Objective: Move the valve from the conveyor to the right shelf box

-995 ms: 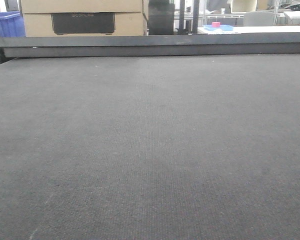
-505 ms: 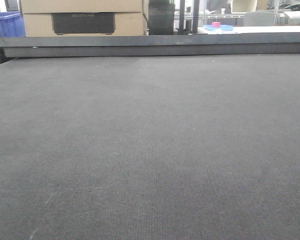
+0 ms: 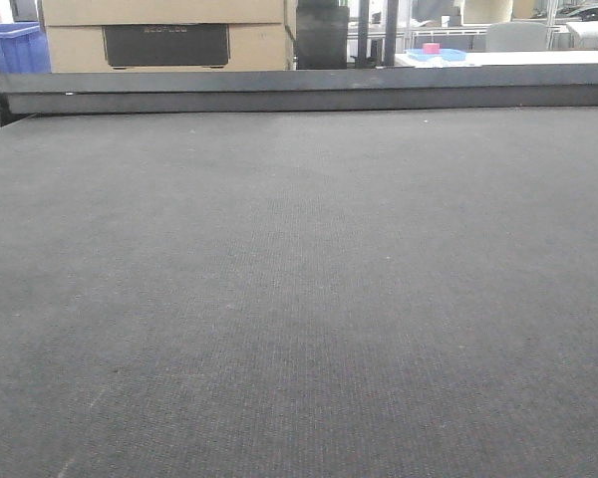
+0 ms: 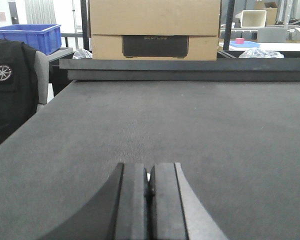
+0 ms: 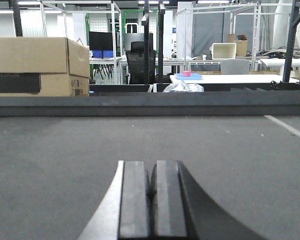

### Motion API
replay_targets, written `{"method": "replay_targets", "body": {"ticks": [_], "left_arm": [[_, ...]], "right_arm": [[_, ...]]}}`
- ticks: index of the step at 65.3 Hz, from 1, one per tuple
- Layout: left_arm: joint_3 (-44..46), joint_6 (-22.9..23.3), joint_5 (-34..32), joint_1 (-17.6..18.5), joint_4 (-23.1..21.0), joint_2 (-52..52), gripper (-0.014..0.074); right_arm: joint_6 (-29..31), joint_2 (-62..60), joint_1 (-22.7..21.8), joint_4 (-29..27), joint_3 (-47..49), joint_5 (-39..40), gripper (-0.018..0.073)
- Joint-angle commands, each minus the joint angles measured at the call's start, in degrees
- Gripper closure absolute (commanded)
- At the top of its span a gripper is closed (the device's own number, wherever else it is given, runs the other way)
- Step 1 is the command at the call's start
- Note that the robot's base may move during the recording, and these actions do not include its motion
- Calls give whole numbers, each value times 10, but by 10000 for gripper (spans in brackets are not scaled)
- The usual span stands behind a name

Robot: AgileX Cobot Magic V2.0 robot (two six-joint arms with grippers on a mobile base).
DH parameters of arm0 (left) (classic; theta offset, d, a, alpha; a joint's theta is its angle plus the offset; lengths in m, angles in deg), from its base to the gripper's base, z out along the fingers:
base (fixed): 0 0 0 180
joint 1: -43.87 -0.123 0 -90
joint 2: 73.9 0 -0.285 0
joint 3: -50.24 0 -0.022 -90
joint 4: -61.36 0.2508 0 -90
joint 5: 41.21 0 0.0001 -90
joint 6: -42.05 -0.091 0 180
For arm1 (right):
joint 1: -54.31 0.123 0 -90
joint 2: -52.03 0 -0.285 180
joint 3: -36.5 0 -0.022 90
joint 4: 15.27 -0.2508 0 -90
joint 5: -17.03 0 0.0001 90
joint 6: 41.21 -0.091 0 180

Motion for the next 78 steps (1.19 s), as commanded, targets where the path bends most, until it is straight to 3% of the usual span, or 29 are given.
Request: {"method": "replay_targets", "body": {"ticks": [1, 13, 19, 25, 43, 59, 78], "left_arm": [[61, 3, 71, 2, 0, -4, 707], [187, 3, 192, 2, 0, -68, 707], [259, 3, 235, 2, -25, -124, 707], [344, 3, 332, 2, -19, -210, 707], [520, 3, 511, 2, -18, -471, 707], [585, 3, 495, 2, -23, -642, 707], [587, 3, 529, 2, -30, -719, 707]], "right_arm": [[1, 3, 0, 1, 60, -79, 722], [1, 66, 0, 1, 174, -225, 722], [1, 126, 0, 1, 228, -296, 722], [1, 214, 0, 1, 295, -377, 722], [1, 469, 0, 1, 463, -550, 722], [1, 607, 0, 4, 533, -581, 722], [1, 713, 0, 8, 596, -630, 722]]}}
